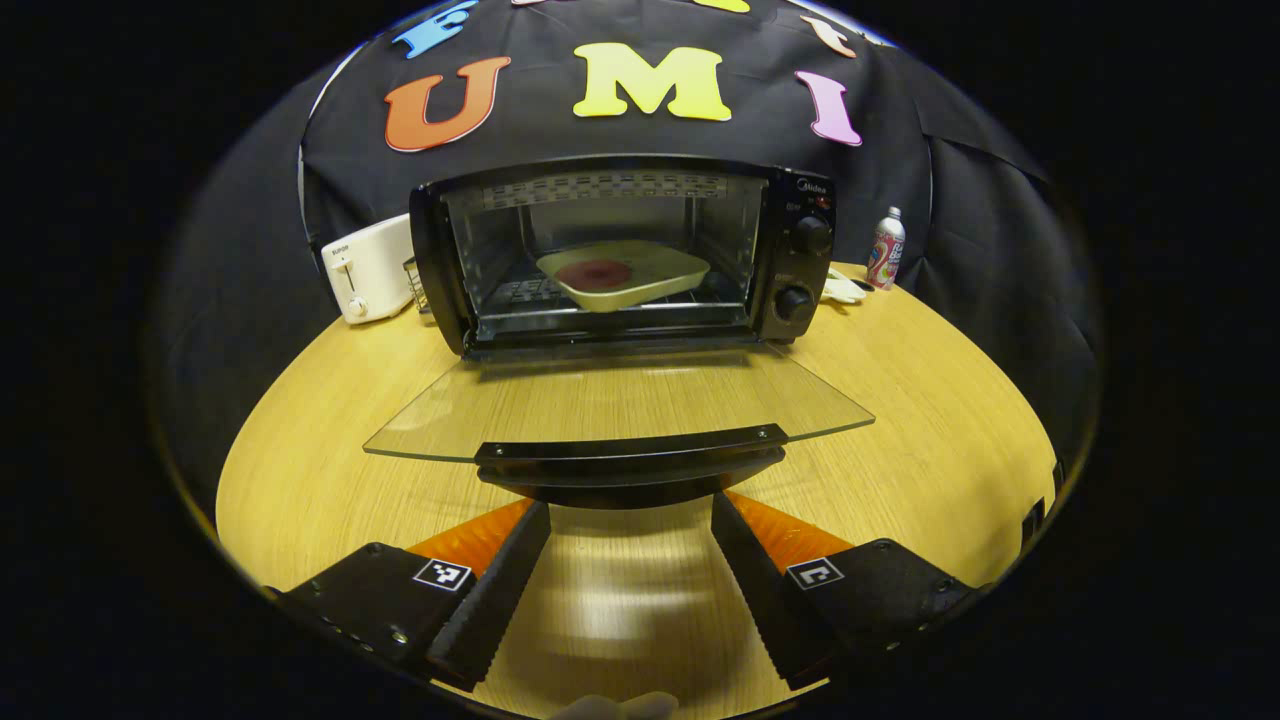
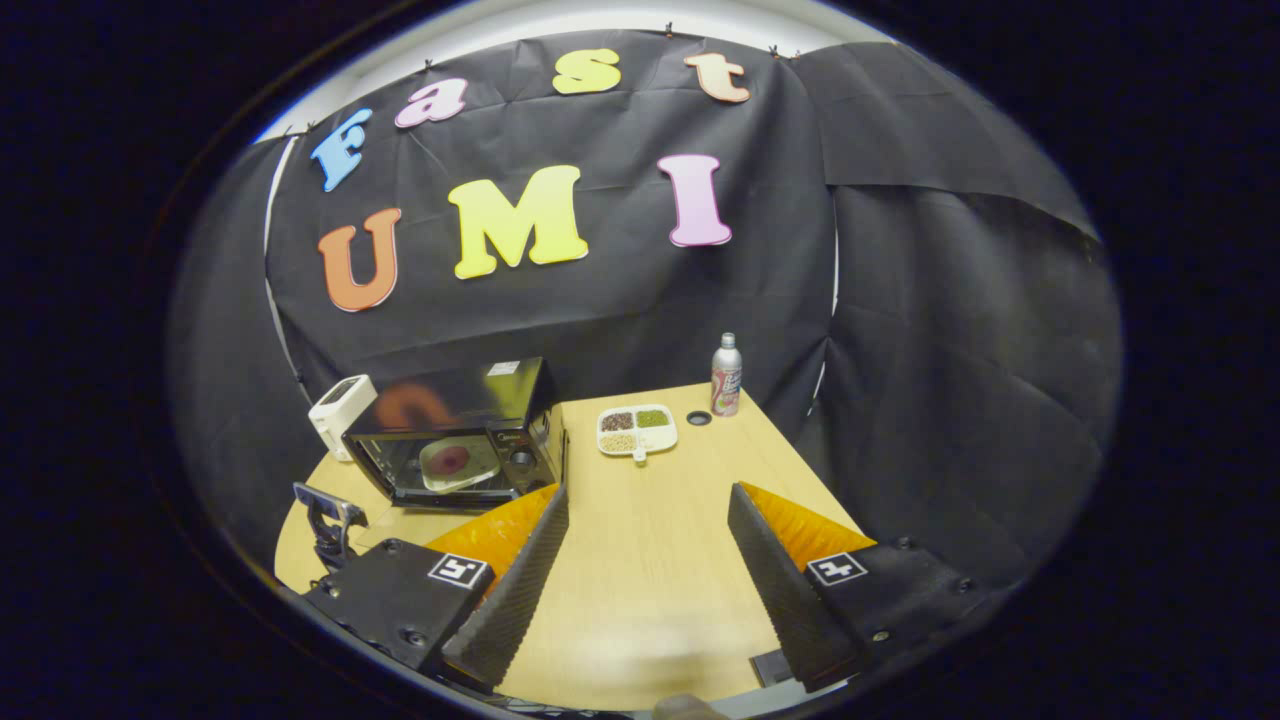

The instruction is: Open the electric oven with the left hand, put the food in, and close the electric oven.

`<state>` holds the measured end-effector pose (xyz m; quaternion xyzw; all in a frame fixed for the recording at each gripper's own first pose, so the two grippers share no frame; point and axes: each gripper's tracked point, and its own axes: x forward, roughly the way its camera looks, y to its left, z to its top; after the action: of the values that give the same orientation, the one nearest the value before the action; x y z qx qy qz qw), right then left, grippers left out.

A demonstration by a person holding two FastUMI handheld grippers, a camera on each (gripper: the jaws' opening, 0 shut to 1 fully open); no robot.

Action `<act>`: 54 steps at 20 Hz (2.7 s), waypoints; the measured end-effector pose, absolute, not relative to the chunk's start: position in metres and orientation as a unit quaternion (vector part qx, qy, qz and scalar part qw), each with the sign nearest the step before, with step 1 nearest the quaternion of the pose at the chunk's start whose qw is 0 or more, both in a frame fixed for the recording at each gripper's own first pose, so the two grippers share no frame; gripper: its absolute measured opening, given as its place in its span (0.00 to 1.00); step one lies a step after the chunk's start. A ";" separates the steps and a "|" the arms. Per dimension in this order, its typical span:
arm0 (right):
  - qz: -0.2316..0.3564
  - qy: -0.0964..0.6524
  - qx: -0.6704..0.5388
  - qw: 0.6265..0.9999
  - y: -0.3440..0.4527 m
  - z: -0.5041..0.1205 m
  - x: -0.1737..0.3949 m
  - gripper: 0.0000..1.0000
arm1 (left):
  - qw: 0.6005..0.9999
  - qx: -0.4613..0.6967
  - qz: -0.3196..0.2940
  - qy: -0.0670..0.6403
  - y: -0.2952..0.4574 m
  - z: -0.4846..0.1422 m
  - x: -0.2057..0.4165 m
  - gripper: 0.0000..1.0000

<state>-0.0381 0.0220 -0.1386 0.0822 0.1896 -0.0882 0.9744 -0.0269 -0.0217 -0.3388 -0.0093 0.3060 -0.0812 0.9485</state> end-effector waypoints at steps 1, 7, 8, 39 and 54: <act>-0.088 0.189 0.087 0.974 0.022 -0.138 -0.038 0.96 | 0.951 -0.012 -0.081 0.299 -0.022 -0.330 -0.024 0.98; -0.092 0.177 0.103 0.975 0.020 -0.134 -0.037 0.96 | 0.965 -0.024 -0.074 0.250 -0.014 -0.272 0.016 0.99; -0.093 0.177 0.106 0.974 0.020 -0.133 -0.037 0.96 | 0.968 -0.019 -0.072 0.238 -0.011 -0.263 0.022 0.98; -0.057 0.114 0.098 0.987 0.030 -0.087 -0.068 0.96 | 0.987 -0.021 -0.078 0.137 -0.005 -0.132 -0.020 0.98; 0.008 -0.002 0.042 0.999 -0.074 -0.009 -0.156 0.96 | 1.000 -0.016 0.016 -0.017 -0.040 0.055 -0.192 0.97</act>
<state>-0.1563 -0.0740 -0.0089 0.0422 -0.0019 0.0080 0.9991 -0.1923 -0.0400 0.0547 -0.0156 -0.0172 0.0163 0.9996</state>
